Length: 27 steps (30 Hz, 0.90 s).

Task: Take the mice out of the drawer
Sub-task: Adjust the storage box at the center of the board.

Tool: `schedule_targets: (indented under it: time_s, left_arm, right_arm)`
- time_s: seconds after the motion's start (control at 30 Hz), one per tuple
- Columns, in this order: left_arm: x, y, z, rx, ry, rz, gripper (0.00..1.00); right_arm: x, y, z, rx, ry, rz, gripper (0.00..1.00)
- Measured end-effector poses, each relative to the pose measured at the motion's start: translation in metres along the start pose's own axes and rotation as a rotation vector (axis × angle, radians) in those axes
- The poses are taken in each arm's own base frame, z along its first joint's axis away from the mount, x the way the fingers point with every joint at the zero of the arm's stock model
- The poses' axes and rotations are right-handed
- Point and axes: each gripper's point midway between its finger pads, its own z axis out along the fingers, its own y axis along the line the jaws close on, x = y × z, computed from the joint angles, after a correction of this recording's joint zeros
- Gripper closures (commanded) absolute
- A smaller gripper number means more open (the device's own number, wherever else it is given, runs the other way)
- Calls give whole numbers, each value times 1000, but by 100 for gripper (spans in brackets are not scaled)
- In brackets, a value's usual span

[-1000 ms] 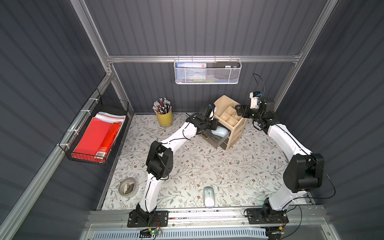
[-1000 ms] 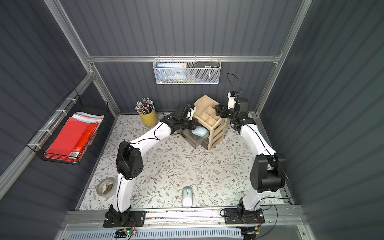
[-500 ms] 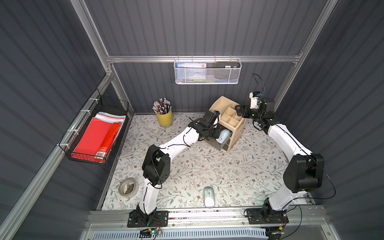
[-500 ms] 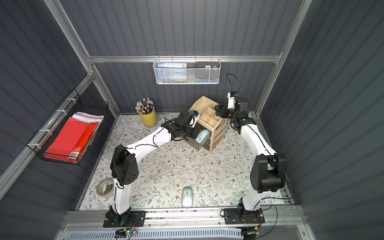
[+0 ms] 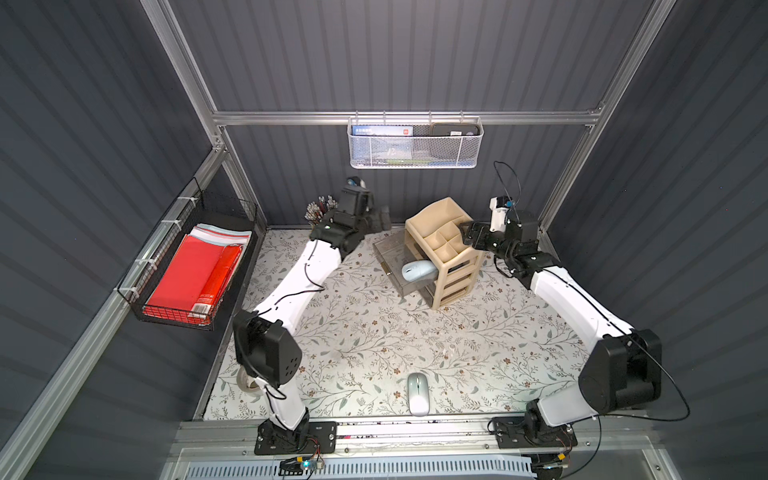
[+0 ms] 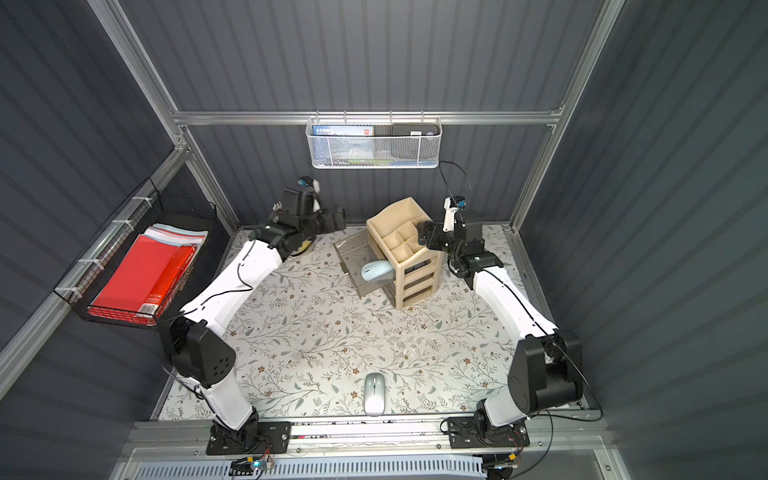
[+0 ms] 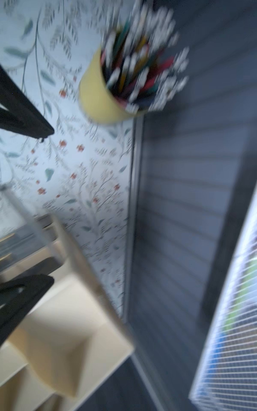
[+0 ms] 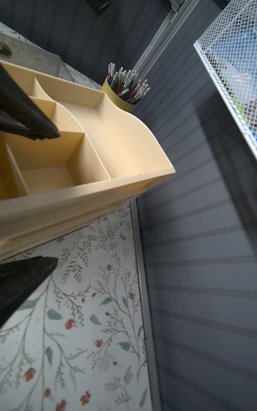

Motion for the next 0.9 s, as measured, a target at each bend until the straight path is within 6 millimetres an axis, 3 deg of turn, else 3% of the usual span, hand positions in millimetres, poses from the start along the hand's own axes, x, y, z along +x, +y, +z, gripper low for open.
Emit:
schedule_targets:
  time_s: [0.07, 0.13, 0.27, 0.4, 0.53, 0.63, 0.8, 0.9]
  left_arm:
    - [-17, 21, -10, -45, -52, -23, 1]
    - [-7, 28, -12, -52, -46, -24, 1]
    - [45, 49, 10, -79, 80, -32, 1]
    - [100, 90, 32, -162, 205, -86, 1]
    - [144, 124, 35, -221, 261, -168, 1]
    - [181, 130, 33, -217, 337, -172, 1]
    - [200, 120, 35, -164, 370, -177, 1]
    - [202, 119, 35, -158, 359, -183, 1]
  right_arm:
    - [7, 13, -15, 17, 11, 15, 1]
    - [15, 21, -30, 50, 33, 17, 1]
    - [15, 18, -61, 195, 101, -41, 1]
    - [-19, 5, -72, 340, 106, -127, 1]
    - [-43, 13, -66, 332, 102, -225, 1]
    - [-51, 35, -49, 233, 134, -321, 1]
    - [-65, 77, -16, 107, 170, -481, 1]
    - [-59, 85, -6, 72, 203, -539, 1]
